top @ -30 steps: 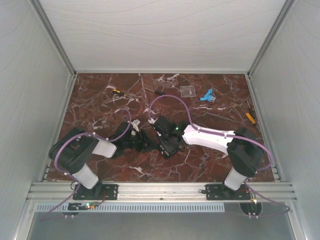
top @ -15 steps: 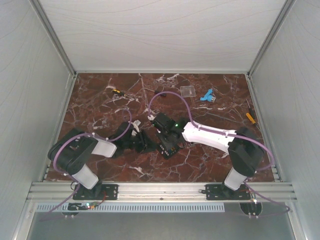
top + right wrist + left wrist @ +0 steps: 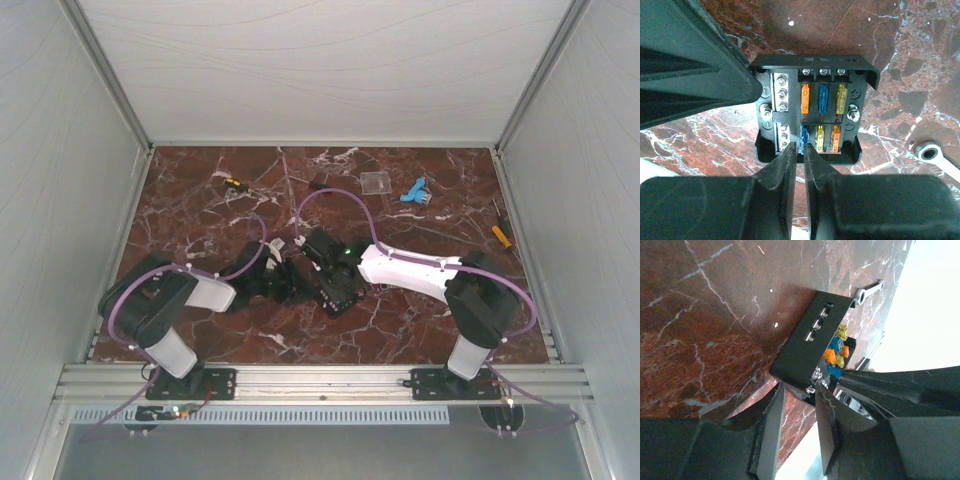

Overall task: Snap on the fuse box
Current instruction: Install the fuse at the fuse box base.

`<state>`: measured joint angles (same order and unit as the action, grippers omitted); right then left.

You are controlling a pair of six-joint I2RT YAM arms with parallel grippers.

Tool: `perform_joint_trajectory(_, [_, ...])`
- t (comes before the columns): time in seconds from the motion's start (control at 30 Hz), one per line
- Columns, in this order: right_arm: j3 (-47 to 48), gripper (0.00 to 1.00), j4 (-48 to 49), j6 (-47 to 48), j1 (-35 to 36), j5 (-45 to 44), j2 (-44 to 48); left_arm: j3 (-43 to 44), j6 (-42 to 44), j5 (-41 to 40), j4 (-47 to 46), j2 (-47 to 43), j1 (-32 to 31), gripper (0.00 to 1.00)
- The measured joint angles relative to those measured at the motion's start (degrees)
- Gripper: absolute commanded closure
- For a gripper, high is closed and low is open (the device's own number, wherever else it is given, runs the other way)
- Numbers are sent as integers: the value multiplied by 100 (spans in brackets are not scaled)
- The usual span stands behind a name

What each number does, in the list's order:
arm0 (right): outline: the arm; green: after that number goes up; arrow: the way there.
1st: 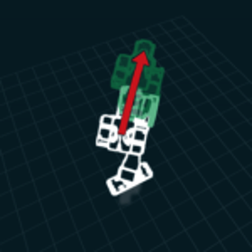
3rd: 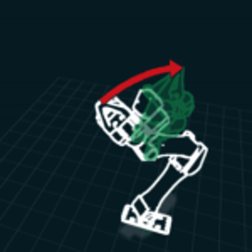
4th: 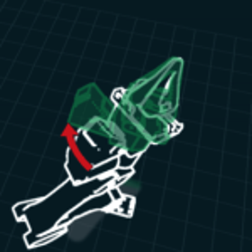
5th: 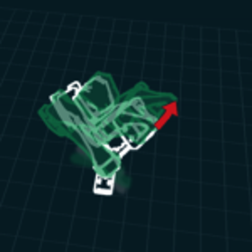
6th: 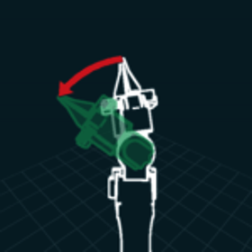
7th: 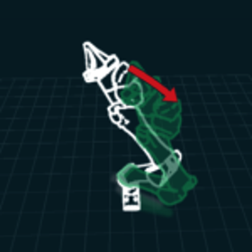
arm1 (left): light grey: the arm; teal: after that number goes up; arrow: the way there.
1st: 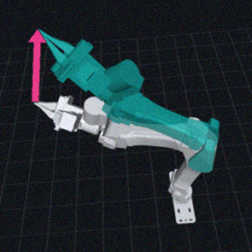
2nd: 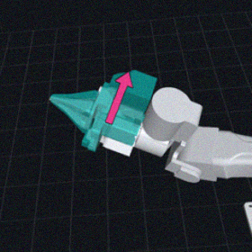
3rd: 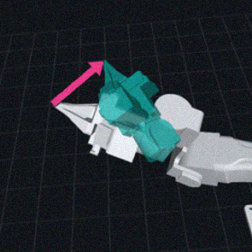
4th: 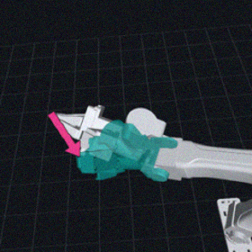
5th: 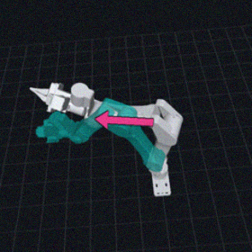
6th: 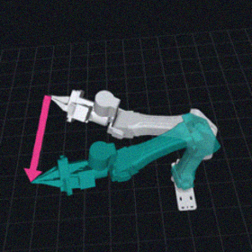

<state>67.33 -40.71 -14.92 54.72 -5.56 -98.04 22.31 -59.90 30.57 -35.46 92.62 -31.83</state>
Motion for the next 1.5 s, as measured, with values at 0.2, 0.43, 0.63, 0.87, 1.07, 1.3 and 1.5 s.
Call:
perform_joint_trajectory(0.2, [0, 100, -39, 2, 0, -46, -33, 11, 2, 2, 2, 48, 0, 70])
perform_joint_trajectory(0.43, [55, 100, -101, 33, 0, -66, -114, 11, 2, 2, 2, 87, 0, 71])
perform_joint_trajectory(0.63, [216, 100, -236, 101, 9, -33, -282, 11, -2, 7, -2, 98, 0, 71])
perform_joint_trajectory(0.87, [361, 100, -378, 219, 24, 70, -431, 11, -4, 7, -7, 101, 0, 72])
perform_joint_trajectory(1.07, [267, 100, -374, 262, 24, 116, -474, 11, -7, 7, -7, 101, -2, 72])
perform_joint_trajectory(1.3, [133, 100, -330, 245, -44, 197, -476, 11, -11, 7, -9, 101, -7, 72])
perform_joint_trajectory(1.5, [116, 100, -271, 208, -136, 348, -479, 11, -11, 7, -11, 101, -9, 72])
